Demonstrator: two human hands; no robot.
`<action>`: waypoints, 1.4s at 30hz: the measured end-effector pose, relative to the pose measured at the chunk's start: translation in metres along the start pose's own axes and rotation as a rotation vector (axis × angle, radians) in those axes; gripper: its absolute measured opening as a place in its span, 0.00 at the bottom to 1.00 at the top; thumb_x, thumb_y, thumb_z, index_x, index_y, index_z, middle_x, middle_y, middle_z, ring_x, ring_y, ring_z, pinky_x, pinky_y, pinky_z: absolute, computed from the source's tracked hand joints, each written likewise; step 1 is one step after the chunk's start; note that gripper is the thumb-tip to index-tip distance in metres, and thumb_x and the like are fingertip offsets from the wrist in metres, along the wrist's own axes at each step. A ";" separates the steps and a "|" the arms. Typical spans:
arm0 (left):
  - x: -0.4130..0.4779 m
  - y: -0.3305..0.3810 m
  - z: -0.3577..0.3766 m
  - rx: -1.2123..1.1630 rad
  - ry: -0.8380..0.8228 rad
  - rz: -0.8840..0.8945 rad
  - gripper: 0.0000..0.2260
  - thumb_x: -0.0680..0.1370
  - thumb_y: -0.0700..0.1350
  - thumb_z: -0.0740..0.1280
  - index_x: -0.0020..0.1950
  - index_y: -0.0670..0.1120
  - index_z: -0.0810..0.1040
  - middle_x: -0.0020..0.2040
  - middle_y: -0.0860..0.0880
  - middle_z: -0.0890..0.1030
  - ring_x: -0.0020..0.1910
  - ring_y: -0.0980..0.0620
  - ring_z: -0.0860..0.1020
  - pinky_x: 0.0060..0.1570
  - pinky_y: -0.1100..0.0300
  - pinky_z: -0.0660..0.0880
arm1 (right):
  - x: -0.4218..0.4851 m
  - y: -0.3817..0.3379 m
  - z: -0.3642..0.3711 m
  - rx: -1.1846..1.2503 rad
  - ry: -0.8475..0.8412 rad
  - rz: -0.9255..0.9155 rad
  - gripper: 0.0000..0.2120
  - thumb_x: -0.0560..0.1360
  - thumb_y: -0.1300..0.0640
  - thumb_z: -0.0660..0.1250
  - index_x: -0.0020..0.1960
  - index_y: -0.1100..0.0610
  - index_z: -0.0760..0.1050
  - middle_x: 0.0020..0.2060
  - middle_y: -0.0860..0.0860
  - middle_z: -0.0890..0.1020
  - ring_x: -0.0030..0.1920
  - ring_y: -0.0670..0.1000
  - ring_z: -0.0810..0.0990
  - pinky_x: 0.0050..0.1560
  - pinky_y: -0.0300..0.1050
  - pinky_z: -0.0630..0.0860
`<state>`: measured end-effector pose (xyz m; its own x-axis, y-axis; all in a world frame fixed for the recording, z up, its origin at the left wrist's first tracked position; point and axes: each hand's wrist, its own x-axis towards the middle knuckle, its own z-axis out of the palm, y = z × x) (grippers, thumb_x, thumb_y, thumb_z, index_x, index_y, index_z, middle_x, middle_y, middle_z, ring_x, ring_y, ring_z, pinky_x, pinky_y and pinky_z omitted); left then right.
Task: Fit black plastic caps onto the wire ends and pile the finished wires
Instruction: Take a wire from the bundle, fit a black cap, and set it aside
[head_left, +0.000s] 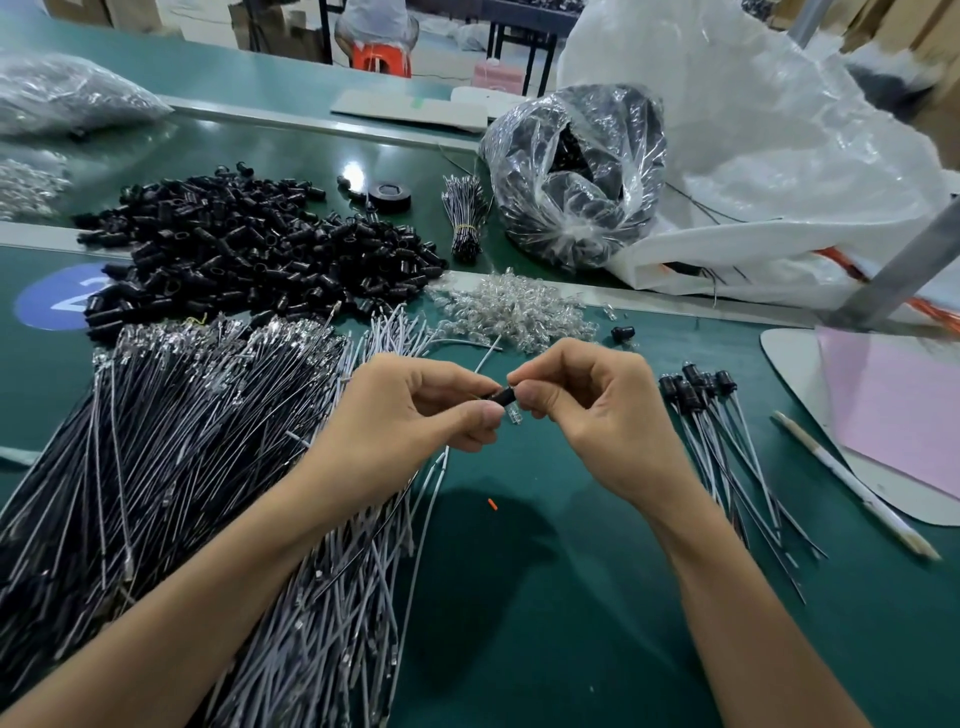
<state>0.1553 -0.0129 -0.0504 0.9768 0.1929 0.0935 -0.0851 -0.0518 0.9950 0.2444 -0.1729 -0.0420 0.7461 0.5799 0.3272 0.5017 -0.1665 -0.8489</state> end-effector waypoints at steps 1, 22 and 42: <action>0.000 0.000 0.000 0.000 0.003 0.001 0.06 0.67 0.44 0.74 0.42 0.52 0.85 0.37 0.44 0.86 0.37 0.48 0.85 0.39 0.61 0.81 | 0.000 0.000 0.001 0.007 -0.009 -0.005 0.12 0.73 0.67 0.72 0.40 0.49 0.80 0.31 0.46 0.81 0.33 0.45 0.78 0.38 0.39 0.75; 0.000 -0.001 0.001 0.162 0.046 0.126 0.10 0.72 0.35 0.74 0.41 0.51 0.83 0.34 0.44 0.84 0.29 0.50 0.82 0.32 0.61 0.80 | -0.001 0.000 0.000 0.110 -0.050 0.025 0.09 0.74 0.69 0.70 0.41 0.56 0.80 0.30 0.46 0.81 0.31 0.43 0.78 0.37 0.34 0.72; -0.002 -0.005 0.004 0.126 0.073 0.186 0.05 0.70 0.39 0.73 0.44 0.48 0.83 0.34 0.46 0.84 0.30 0.52 0.82 0.32 0.62 0.79 | -0.004 0.003 0.005 0.289 -0.044 0.049 0.12 0.73 0.73 0.68 0.40 0.57 0.80 0.28 0.48 0.81 0.30 0.44 0.78 0.34 0.34 0.73</action>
<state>0.1545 -0.0170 -0.0555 0.9294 0.2389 0.2814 -0.2323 -0.2138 0.9489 0.2407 -0.1713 -0.0482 0.7433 0.6121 0.2700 0.3152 0.0355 -0.9483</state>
